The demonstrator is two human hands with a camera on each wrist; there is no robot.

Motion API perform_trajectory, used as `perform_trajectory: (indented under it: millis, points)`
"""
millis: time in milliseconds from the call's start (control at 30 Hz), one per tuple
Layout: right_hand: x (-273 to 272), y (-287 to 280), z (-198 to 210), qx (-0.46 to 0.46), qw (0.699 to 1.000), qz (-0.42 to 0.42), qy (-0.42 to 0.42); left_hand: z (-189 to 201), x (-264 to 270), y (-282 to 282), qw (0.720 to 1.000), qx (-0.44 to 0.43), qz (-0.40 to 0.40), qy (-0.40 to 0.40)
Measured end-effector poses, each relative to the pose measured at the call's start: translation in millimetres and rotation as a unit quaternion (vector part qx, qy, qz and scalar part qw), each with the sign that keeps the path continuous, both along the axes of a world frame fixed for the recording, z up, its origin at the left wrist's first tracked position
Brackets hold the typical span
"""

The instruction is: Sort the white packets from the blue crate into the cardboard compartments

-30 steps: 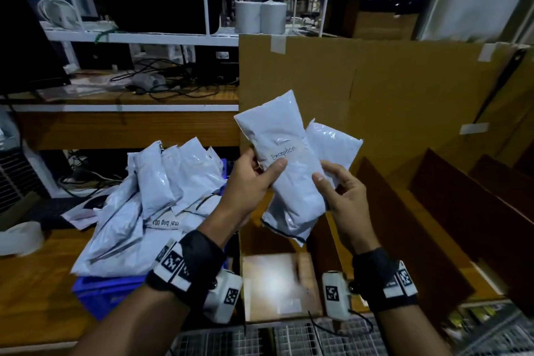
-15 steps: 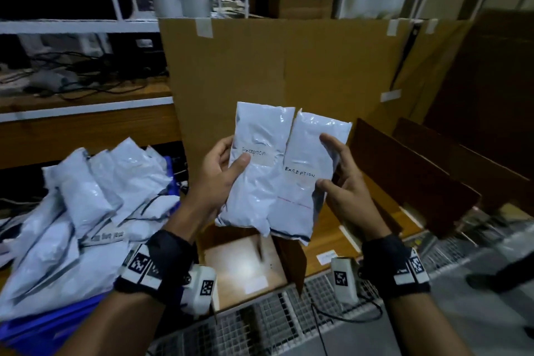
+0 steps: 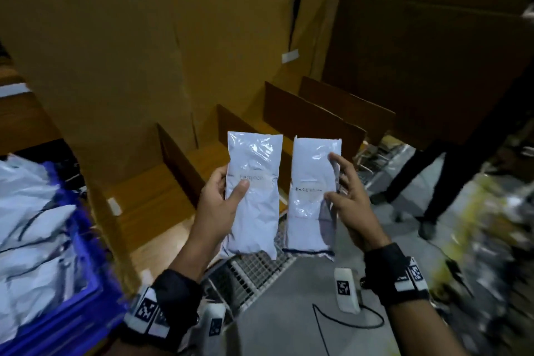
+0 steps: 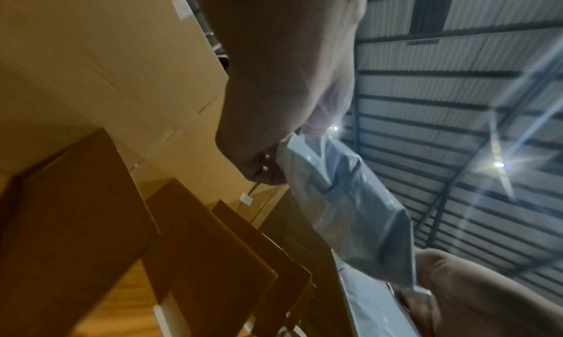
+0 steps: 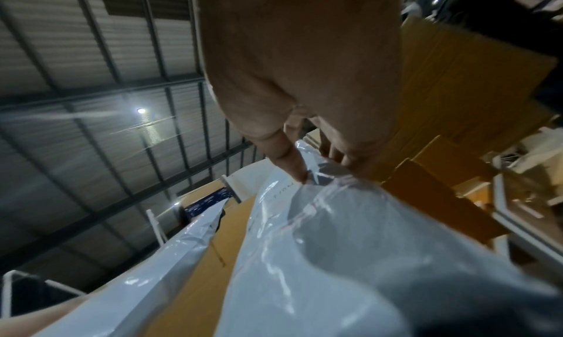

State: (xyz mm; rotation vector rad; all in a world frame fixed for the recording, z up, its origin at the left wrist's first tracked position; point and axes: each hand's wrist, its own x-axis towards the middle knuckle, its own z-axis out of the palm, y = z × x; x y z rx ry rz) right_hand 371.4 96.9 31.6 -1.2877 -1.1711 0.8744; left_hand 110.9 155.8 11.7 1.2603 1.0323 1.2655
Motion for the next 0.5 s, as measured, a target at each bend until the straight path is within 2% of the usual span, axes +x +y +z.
perform_trajectory:
  millis: [167,267,500]
  points:
    - [72,-2,-35,-0.044,0.995,-0.064,0.06,-21,75,5,0.999,-0.039,-0.019,-0.002]
    - [122,7,-46,-0.066,0.992,-0.091,0.048,-25,130,15,0.998,-0.054,-0.026,-0.011]
    - [252,41,-40,-0.07,0.991,-0.111,0.033,-25,267,68,0.998,-0.066,-0.02,-0.014]
